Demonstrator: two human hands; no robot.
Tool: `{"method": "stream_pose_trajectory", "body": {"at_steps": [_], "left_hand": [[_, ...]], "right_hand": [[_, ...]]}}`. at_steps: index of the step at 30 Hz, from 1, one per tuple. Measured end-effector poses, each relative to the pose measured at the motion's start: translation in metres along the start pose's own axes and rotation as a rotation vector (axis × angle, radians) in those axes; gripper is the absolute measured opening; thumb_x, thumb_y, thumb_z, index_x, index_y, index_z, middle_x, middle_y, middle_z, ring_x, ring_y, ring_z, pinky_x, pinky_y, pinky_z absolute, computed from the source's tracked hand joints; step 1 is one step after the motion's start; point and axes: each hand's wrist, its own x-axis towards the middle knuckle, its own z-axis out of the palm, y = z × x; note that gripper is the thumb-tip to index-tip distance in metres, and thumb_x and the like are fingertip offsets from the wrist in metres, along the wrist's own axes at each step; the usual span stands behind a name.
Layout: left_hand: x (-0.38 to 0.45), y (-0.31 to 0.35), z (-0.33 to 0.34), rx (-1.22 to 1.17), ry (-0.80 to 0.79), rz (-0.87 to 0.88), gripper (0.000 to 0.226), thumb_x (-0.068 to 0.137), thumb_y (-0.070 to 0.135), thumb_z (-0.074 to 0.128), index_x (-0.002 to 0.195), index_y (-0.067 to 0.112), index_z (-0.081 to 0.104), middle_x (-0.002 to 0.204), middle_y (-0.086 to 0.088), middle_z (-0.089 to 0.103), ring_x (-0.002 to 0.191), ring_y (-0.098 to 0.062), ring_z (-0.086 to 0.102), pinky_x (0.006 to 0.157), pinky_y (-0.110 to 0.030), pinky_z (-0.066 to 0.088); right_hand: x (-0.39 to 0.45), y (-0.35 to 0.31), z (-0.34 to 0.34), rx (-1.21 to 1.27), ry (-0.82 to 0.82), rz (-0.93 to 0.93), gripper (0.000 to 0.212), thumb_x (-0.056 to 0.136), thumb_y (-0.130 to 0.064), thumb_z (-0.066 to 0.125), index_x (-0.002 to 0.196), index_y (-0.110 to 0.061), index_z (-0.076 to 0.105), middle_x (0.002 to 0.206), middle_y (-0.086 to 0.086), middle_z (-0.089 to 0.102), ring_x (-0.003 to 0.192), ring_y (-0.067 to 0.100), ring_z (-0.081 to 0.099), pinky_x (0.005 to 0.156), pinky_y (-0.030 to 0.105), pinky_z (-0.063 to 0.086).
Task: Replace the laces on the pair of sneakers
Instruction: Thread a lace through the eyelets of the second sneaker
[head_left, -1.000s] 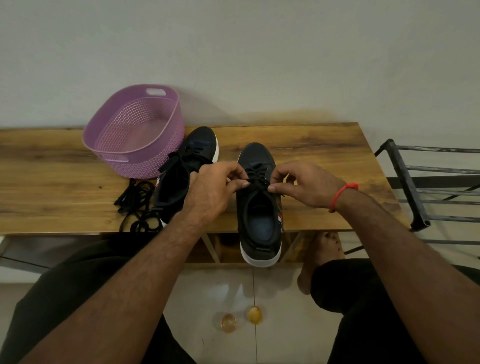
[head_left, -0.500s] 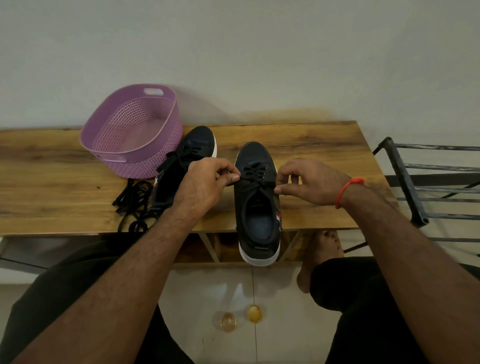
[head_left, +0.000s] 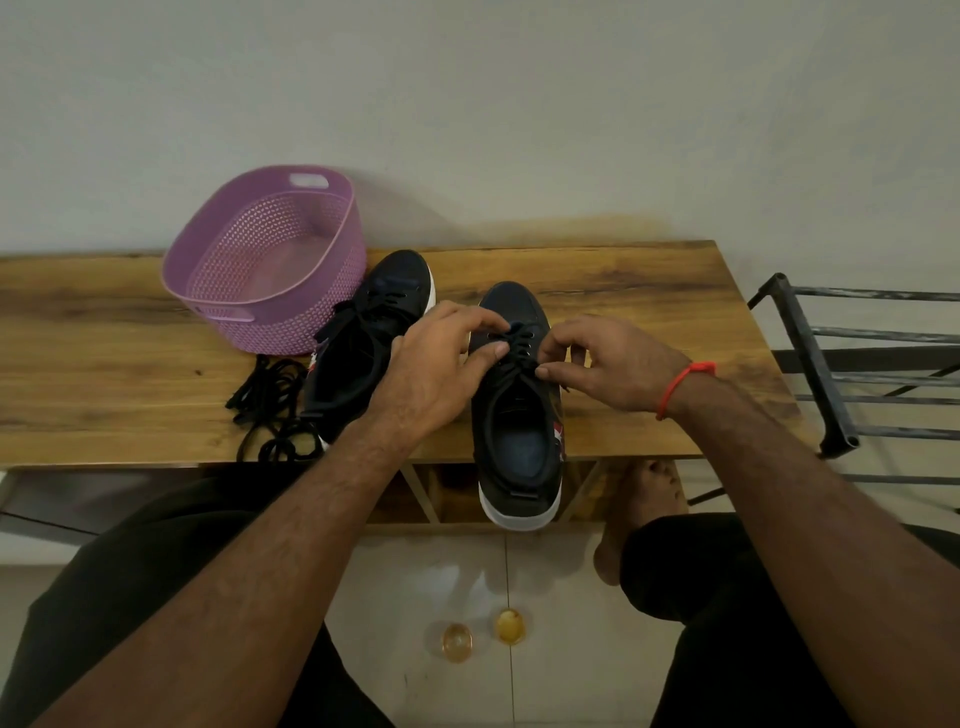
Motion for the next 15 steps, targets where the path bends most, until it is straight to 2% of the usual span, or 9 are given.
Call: {"method": "stream_pose_trajectory", "body": {"at_steps": [3, 6, 9, 15], "left_hand": [[-0.0033, 0.0032, -0.0006, 0.140, -0.013, 0.115, 0.025, 0.085, 0.056, 0.070, 0.108, 0.046, 0.068, 0.120, 0.019, 0.057, 0.111, -0.007, 0.048, 0.096, -0.043, 0.033], [-0.0066, 0.0053, -0.0004, 0.193, 0.041, 0.176, 0.017, 0.088, 0.050, 0.069, 0.103, 0.043, 0.070, 0.117, 0.020, 0.058, 0.112, -0.008, 0.047, 0.093, -0.041, 0.031], [-0.0072, 0.0074, -0.0005, 0.193, 0.072, 0.197, 0.012, 0.091, 0.046, 0.066, 0.100, 0.039, 0.069, 0.112, 0.019, 0.057, 0.105, -0.005, 0.047, 0.092, -0.038, 0.030], [-0.0108, 0.0109, -0.0013, 0.234, 0.004, 0.215, 0.022, 0.093, 0.046, 0.064, 0.114, 0.039, 0.067, 0.119, 0.016, 0.057, 0.115, -0.010, 0.048, 0.093, -0.040, 0.031]], "right_hand": [[-0.0005, -0.0003, -0.0012, -0.011, -0.001, -0.007, 0.005, 0.095, -0.034, 0.063, 0.091, -0.034, 0.060, 0.087, -0.018, 0.057, 0.081, 0.002, 0.053, 0.066, 0.020, 0.041], [0.0000, -0.0008, 0.0003, -0.017, -0.006, 0.000, 0.003, 0.095, -0.034, 0.063, 0.094, -0.031, 0.062, 0.089, -0.017, 0.059, 0.082, 0.001, 0.053, 0.065, 0.017, 0.038], [0.0001, -0.0003, 0.0008, -0.010, -0.016, 0.012, 0.007, 0.095, -0.033, 0.063, 0.098, -0.027, 0.065, 0.090, -0.014, 0.061, 0.082, 0.001, 0.053, 0.064, 0.016, 0.037], [0.0004, -0.0013, 0.0008, 0.008, -0.022, 0.021, 0.011, 0.095, -0.032, 0.063, 0.099, -0.023, 0.066, 0.091, -0.012, 0.062, 0.082, 0.000, 0.053, 0.064, 0.015, 0.036]]}}
